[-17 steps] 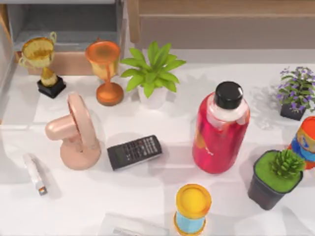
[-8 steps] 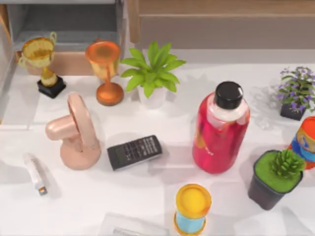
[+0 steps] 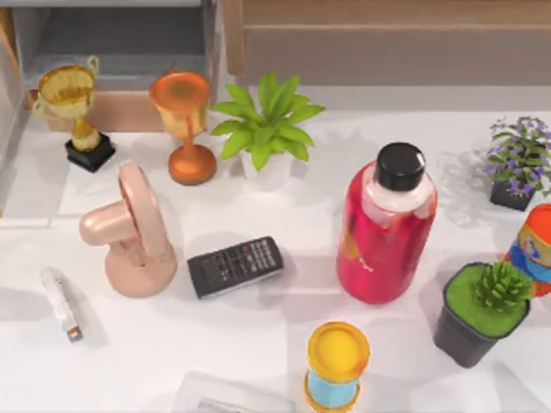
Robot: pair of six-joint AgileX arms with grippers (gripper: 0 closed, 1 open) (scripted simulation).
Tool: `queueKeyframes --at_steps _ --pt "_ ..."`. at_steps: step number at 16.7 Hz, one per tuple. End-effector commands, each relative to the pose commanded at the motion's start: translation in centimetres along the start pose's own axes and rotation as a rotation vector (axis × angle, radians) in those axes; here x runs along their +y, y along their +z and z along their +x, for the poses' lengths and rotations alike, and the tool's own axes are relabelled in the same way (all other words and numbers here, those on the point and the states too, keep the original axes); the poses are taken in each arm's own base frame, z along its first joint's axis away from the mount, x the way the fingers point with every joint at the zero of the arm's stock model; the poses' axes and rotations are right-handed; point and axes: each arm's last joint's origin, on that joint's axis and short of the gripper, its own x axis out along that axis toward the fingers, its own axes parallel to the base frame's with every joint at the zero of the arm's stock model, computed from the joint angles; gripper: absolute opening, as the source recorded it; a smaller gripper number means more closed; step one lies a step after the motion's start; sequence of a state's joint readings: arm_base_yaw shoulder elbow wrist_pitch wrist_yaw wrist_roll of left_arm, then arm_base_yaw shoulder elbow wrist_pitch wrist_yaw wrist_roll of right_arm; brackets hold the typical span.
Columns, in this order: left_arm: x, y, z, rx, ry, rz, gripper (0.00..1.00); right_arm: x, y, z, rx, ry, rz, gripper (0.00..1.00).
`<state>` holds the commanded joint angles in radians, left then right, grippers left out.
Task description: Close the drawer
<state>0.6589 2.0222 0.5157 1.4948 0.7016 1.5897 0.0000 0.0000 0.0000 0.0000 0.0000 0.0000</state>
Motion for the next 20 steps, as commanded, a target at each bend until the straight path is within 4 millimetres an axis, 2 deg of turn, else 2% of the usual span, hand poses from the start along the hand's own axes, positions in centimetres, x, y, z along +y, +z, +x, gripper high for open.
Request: queueKeyframes --at_steps 4,10,12,17,20 --pt "-0.4 -0.2 0.3 0.012 -0.015 -0.012 0.00 0.0 0.0 0.0 0.000 0.000 0.000 1.00" --pt "-0.4 -0.2 5.6 0.006 -0.016 -0.015 0.00 0.0 0.0 0.0 0.000 0.000 0.000 1.00" --pt "-0.4 0.0 6.3 0.002 -0.016 -0.016 0.00 0.0 0.0 0.0 0.000 0.000 0.000 1.00" --pt "-0.6 -0.4 6.4 0.018 -0.024 -0.018 0.00 0.0 0.0 0.0 0.000 0.000 0.000 1.00" --pt "-0.7 -0.7 8.7 0.023 -0.024 -0.015 0.00 0.0 0.0 0.0 0.000 0.000 0.000 1.00"
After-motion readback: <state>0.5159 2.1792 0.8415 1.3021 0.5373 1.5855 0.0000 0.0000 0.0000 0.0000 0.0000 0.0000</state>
